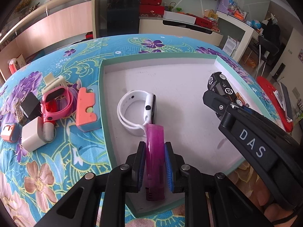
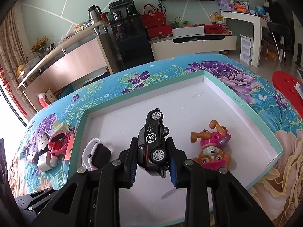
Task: Organize rigid objects
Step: 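Carry the black car and purple lighter over the tray with both grippers, then open both grippers to drop the car and lighter into the tray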
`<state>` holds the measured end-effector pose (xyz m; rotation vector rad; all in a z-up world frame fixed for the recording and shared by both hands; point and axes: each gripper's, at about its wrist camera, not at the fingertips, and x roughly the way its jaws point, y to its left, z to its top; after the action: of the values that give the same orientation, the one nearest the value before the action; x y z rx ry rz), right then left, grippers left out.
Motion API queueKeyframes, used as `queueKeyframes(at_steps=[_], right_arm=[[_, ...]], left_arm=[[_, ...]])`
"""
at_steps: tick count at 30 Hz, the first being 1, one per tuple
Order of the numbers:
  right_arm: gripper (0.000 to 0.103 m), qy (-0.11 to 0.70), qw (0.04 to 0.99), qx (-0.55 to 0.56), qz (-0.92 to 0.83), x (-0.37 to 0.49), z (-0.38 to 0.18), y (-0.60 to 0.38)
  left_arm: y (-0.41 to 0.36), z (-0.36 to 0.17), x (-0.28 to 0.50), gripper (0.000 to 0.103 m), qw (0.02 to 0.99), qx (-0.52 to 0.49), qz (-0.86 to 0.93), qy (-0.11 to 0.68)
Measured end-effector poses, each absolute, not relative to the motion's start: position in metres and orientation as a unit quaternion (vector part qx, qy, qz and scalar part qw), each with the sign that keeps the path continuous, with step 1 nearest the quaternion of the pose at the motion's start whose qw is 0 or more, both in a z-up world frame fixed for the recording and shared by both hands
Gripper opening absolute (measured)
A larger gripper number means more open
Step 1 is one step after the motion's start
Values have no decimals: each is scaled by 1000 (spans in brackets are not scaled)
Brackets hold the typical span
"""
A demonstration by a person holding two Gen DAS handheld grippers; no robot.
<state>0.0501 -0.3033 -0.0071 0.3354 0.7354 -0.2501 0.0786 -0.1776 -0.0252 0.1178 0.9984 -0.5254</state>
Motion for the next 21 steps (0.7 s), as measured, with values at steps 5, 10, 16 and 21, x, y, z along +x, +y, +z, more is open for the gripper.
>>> queueKeyframes(at_steps=[5,10,16,21], right_arm=[[30,365,909,166,-117,51,-10,-304],[30,380,903,162,-120,54,-17,-304],[30,390,896,175,-119,55,-24,-307],[33,392,892,187,-123,55,-26,-312]], left_arm=[[-179,-27,80,21,847,63,-245,467],[-179,-27,80,21,850,65,-246,461],[-180,-27,80,21,850,70,-249,459],[-181,-27,79,22,849,72,-249,460]])
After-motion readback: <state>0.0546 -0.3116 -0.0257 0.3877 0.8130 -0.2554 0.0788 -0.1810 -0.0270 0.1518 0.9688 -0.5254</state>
